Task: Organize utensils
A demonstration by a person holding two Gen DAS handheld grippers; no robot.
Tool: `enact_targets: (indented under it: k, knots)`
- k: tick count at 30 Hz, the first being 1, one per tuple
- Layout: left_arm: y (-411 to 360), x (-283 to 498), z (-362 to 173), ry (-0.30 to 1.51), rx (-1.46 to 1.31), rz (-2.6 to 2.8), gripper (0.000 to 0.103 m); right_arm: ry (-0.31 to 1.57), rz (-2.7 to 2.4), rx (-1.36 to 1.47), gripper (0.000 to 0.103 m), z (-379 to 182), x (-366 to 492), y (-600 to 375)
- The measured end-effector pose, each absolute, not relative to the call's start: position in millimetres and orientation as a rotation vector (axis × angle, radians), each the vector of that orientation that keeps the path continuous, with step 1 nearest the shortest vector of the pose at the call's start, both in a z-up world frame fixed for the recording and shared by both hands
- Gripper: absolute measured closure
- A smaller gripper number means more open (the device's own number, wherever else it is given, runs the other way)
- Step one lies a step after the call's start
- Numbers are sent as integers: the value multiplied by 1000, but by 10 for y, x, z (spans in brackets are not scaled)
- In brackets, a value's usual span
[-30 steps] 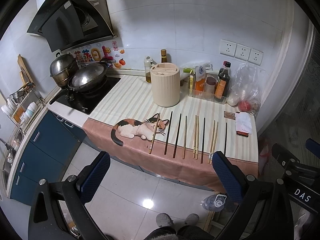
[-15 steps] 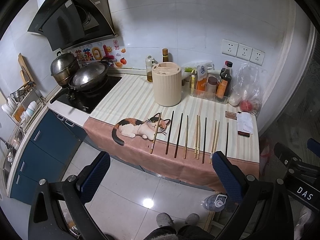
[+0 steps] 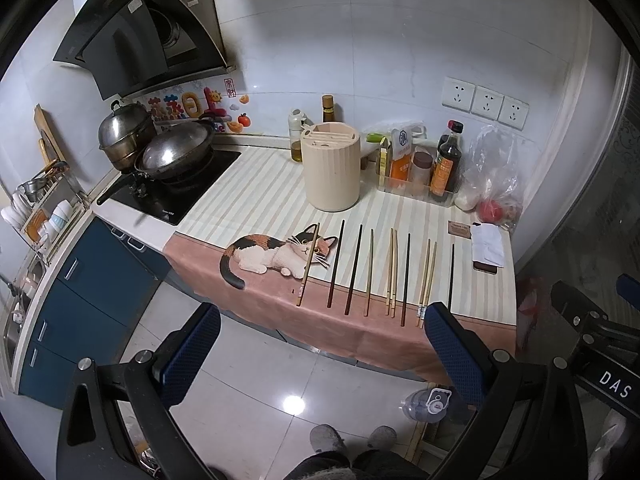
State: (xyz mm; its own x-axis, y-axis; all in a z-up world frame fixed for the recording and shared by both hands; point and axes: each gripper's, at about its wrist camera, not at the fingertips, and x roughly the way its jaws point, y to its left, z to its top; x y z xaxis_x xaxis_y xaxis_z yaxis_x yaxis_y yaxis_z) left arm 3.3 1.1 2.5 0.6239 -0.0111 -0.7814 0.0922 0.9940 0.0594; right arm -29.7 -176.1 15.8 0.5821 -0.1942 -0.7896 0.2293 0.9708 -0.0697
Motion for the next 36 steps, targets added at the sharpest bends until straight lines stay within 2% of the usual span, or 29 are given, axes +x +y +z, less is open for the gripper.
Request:
enact_targets:
  k: [36]
  knots:
    - [-108,122,38,891,98,-69,0,882,-266,66,0,240,-319,-1750]
